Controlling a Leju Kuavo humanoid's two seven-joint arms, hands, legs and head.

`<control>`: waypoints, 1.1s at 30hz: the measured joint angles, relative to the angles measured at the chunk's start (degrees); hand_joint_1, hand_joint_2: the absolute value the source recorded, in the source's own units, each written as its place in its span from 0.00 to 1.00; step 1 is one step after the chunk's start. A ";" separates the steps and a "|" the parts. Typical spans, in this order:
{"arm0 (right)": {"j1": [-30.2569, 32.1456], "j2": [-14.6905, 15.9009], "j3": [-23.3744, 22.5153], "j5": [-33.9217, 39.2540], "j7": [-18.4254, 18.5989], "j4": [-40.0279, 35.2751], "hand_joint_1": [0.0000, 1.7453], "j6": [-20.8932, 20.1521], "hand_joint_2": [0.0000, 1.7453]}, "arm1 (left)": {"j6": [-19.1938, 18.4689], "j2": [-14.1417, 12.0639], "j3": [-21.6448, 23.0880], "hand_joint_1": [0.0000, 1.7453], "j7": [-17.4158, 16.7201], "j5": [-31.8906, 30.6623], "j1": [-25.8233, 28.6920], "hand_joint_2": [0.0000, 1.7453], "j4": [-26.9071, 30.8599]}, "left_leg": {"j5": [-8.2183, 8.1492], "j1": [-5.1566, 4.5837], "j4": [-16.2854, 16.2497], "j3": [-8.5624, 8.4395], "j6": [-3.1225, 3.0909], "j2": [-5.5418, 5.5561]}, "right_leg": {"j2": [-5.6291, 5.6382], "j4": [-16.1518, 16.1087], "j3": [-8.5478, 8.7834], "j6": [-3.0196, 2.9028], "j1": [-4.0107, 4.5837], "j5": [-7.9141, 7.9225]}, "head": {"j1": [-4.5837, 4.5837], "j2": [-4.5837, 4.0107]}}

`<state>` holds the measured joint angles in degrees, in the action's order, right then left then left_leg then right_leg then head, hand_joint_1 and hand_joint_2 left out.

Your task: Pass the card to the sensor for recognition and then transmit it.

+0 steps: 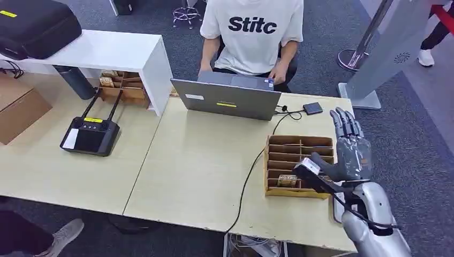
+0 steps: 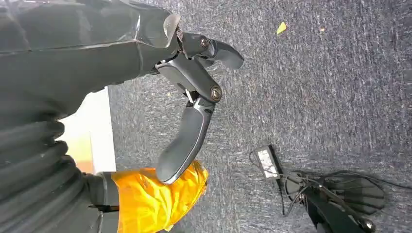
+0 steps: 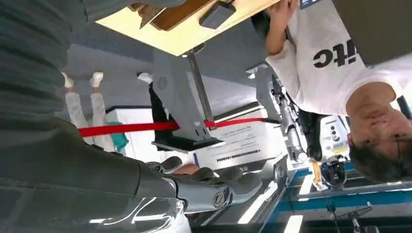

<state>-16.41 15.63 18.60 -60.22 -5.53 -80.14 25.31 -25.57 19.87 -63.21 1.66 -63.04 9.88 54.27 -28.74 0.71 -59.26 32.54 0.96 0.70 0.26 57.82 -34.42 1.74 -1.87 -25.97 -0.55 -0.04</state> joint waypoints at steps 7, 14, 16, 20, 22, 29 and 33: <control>-3.46 0.37 2.75 -2.38 0.94 6.18 0.00 -0.09 1.00 | 0.07 -0.24 -1.38 0.00 0.87 -1.92 -1.12 1.00 -0.96 | 0.02 0.00 0.00 0.00 0.03 0.05 | -0.03 0.01 0.01 0.00 0.00 0.00 | 0.02 0.00; -4.63 0.48 4.04 -2.51 1.18 9.15 0.00 -0.11 1.00 | 0.11 -0.26 -2.36 0.00 0.92 -2.38 -1.62 1.00 -1.35 | 0.02 0.00 0.00 0.00 0.03 0.03 | -0.01 0.01 0.00 0.00 0.00 0.00 | 0.02 0.00; -4.79 0.48 4.30 -2.53 1.20 9.70 0.00 -0.11 1.00 | 0.13 -0.26 -2.56 0.00 0.94 -2.53 -1.77 1.00 -1.44 | 0.02 0.00 0.00 0.00 0.03 0.03 | -0.01 0.01 0.00 0.00 0.00 0.00 | 0.02 0.00; -5.00 0.48 4.89 -3.10 1.79 10.86 0.00 -0.11 1.00 | 0.00 -0.26 -2.91 0.00 1.11 -3.30 -1.87 1.00 -1.53 | 0.02 0.00 0.00 -0.01 0.03 0.03 | -0.01 0.01 0.01 0.00 0.00 0.00 | 0.02 0.00; -5.05 0.50 5.11 -3.39 1.99 11.49 0.00 -0.11 1.00 | -0.24 -0.26 -3.17 0.00 1.37 -3.80 -1.92 1.00 -1.53 | 0.02 0.00 0.00 -0.01 0.03 0.03 | -0.01 0.01 0.01 0.00 0.00 0.00 | 0.02 0.00; -5.16 0.50 5.70 -3.39 2.34 13.09 0.00 -0.09 1.00 | -0.39 -0.20 -4.09 0.00 1.59 -4.41 -2.10 1.00 -1.53 | 0.02 0.00 0.00 -0.02 0.03 0.02 | -0.01 0.01 0.00 0.00 0.00 0.00 | 0.00 0.00; -5.19 0.52 5.97 -3.39 2.47 13.68 0.00 -0.11 1.00 | -0.83 -0.20 -4.26 0.00 1.59 -4.81 -2.14 1.00 -1.53 | 0.02 0.00 0.00 -0.02 0.03 0.02 | -0.01 0.01 0.00 0.00 0.00 0.00 | 0.02 0.00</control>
<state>-21.59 16.15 24.57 -63.60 -3.06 -66.47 25.20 -26.40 19.67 -67.47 3.26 -67.84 7.74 52.74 -28.72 0.71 -59.26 32.53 0.99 0.72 0.25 57.83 -34.41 1.74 -1.87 -25.97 -0.52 -0.04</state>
